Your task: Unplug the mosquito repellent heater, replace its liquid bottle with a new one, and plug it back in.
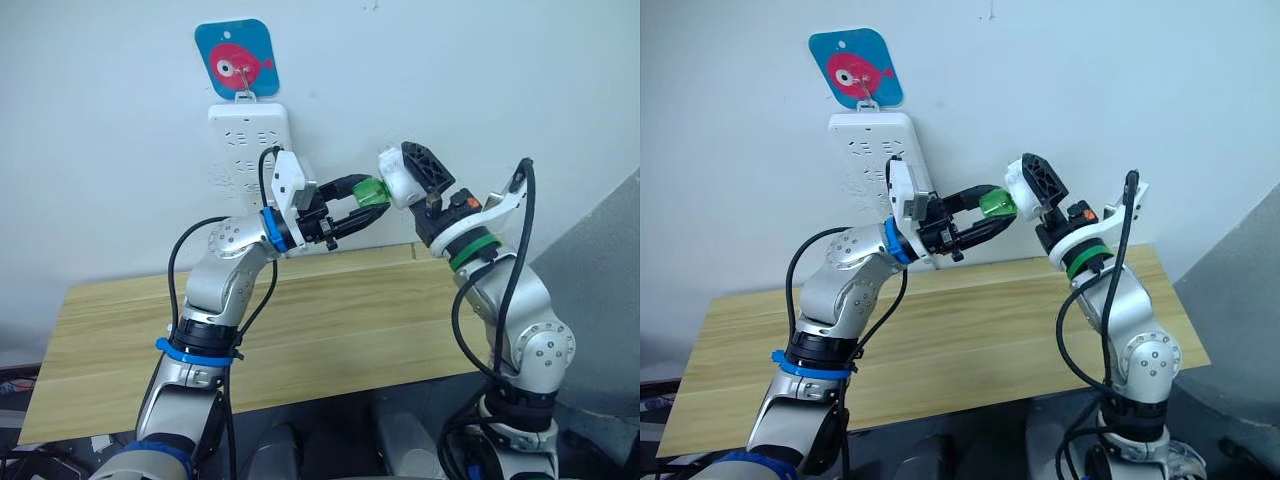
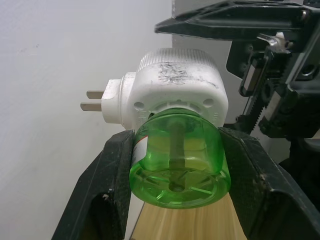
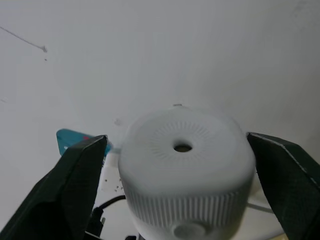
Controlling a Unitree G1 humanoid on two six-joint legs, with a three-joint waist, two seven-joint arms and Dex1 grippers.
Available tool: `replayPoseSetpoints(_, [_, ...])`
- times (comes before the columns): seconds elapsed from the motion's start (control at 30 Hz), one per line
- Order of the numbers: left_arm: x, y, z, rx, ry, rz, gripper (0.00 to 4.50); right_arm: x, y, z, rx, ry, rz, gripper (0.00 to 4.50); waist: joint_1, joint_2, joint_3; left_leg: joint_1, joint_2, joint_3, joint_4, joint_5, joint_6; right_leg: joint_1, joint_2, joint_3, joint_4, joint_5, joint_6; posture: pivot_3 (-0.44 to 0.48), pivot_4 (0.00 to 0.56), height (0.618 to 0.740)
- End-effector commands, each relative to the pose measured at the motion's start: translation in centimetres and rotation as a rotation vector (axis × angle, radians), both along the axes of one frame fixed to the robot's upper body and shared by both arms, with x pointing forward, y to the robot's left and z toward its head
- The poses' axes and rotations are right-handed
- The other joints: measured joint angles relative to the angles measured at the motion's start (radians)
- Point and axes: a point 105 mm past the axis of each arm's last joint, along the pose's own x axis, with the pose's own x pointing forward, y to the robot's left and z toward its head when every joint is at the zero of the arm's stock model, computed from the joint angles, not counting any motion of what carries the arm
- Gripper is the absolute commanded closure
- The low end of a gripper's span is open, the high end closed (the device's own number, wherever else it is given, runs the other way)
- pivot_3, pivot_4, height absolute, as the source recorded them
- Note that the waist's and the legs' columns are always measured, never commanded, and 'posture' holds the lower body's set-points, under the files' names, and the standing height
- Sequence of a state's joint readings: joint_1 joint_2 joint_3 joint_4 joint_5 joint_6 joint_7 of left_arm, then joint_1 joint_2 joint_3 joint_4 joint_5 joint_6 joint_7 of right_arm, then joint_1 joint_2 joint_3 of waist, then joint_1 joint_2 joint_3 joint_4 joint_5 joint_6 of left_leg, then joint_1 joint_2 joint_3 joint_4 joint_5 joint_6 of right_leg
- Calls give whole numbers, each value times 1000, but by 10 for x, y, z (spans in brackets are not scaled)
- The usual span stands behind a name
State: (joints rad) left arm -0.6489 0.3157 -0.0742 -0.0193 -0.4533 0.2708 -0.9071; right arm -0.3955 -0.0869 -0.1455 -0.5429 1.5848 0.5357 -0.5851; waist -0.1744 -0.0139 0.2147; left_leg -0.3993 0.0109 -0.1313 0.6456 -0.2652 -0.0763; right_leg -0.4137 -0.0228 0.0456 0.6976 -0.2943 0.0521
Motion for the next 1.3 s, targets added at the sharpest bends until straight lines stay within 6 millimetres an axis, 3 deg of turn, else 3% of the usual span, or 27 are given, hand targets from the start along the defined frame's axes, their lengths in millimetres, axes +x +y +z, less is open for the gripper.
replayPoseSetpoints(0.03, [-11,4,13,-5,-72,-26,2243,-9,-21,9,-35,-67,0,0,5,0,0,0,0,0,0,0,0,0,0,0,0,0,0,-199,189,725])
replayPoseSetpoints(0.27, [-29,11,-8,108,-96,-89,2243,-12,-63,-13,-357,-59,157,0,13,1,1,2,0,1,0,0,0,3,0,1,-1,0,0,-188,196,725])
replayPoseSetpoints(0.37, [-36,16,-20,169,-131,-113,2243,-20,-61,-20,-536,-93,338,0,15,3,2,2,0,3,0,0,1,3,1,1,-2,0,0,-178,199,725])
replayPoseSetpoints(0.47, [-42,21,-28,213,-152,-140,2243,-25,-60,-19,-598,-143,439,0,21,3,2,3,1,3,0,-1,2,4,2,1,-2,0,0,-168,203,725])
replayPoseSetpoints(0.6, [-49,27,-34,259,-202,-170,2243,-47,-47,-28,-487,-52,799,0,36,3,2,4,1,5,1,-1,2,5,1,2,-2,0,0,-153,211,725])
replayPoseSetpoints(0.87, [-57,29,-42,272,-192,-184,2243,-45,-26,-39,-472,-10,968,0,62,2,3,3,1,4,1,-1,2,5,1,1,-3,0,0,-123,213,725])
replayPoseSetpoints(1.3, [-66,24,-44,275,-197,-223,2243,-42,-6,-43,-439,-29,1035,0,70,3,3,3,1,2,1,-1,2,5,1,0,-2,0,0,-115,212,725])
